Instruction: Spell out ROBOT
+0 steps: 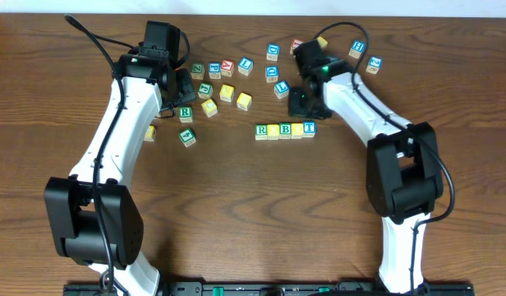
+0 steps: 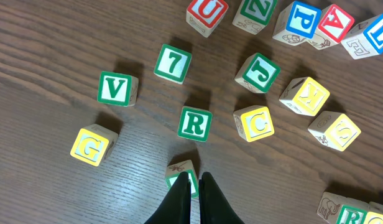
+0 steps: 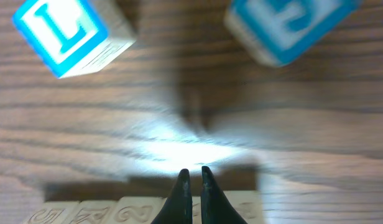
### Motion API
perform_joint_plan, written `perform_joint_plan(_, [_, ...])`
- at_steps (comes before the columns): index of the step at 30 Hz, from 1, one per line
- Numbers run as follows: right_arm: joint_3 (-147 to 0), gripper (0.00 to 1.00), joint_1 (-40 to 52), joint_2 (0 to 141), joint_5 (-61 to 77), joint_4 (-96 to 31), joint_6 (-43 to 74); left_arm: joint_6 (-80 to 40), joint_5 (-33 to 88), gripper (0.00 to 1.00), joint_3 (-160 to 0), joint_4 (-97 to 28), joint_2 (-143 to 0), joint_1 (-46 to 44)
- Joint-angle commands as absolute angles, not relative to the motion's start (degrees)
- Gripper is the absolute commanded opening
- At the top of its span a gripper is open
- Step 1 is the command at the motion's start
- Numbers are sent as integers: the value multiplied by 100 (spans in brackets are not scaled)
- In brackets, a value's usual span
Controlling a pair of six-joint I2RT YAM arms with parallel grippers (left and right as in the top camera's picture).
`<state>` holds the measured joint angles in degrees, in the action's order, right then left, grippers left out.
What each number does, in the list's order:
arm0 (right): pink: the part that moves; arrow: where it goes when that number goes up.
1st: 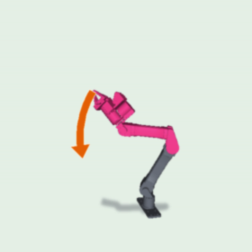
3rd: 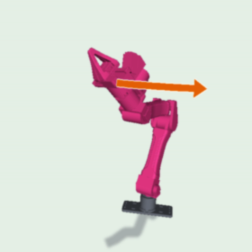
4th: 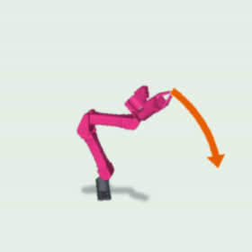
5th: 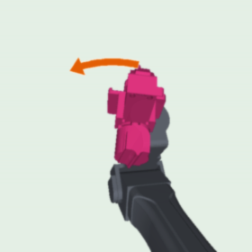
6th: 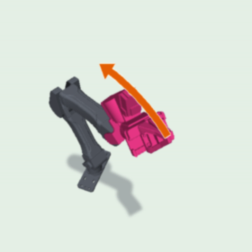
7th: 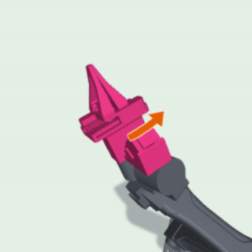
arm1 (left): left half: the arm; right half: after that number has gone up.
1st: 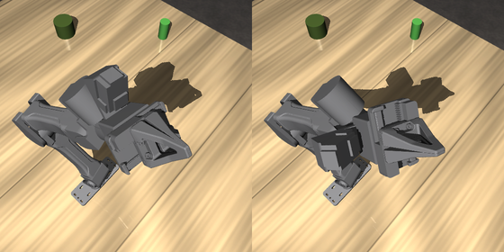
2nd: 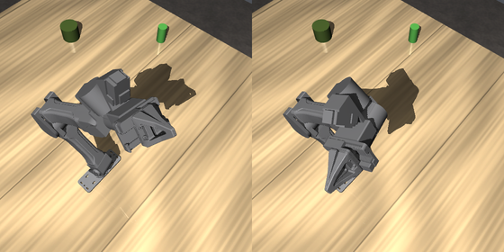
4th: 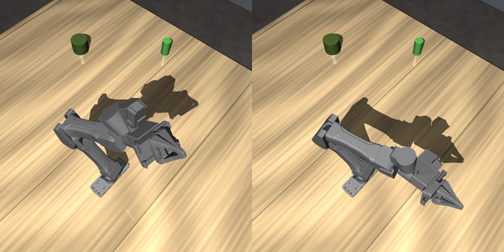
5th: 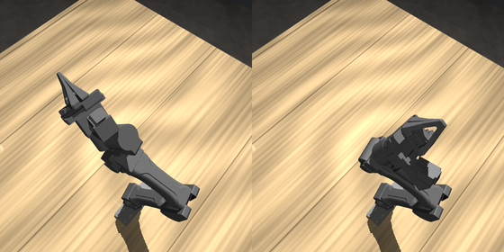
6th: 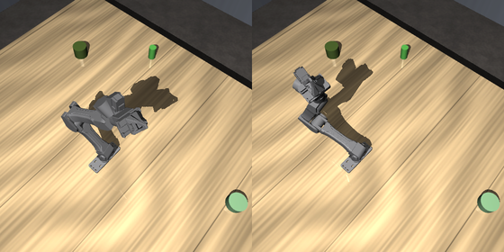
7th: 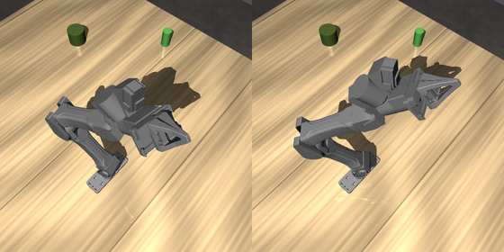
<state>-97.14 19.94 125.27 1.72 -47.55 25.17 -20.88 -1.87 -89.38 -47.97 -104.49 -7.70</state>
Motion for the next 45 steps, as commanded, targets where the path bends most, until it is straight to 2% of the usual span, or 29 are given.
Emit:
perform_joint_plan(1, [-9856, 2, 1859, 12665, 169, -4860, 2462, -2016, -263, 8, -9021, -4814, -10449, -757])
perform_joint_plan(9, [-9568, 1, 1973, 12667, 163, -4797, 2781, -2016, -263, 8, -9021, -4794, -10449, -757])
perform_joint_plan(45, [-9550, 1, 1959, 12667, 209, -4860, 2655, -2016, -263, 7, -9021, -4792, -10451, -757])
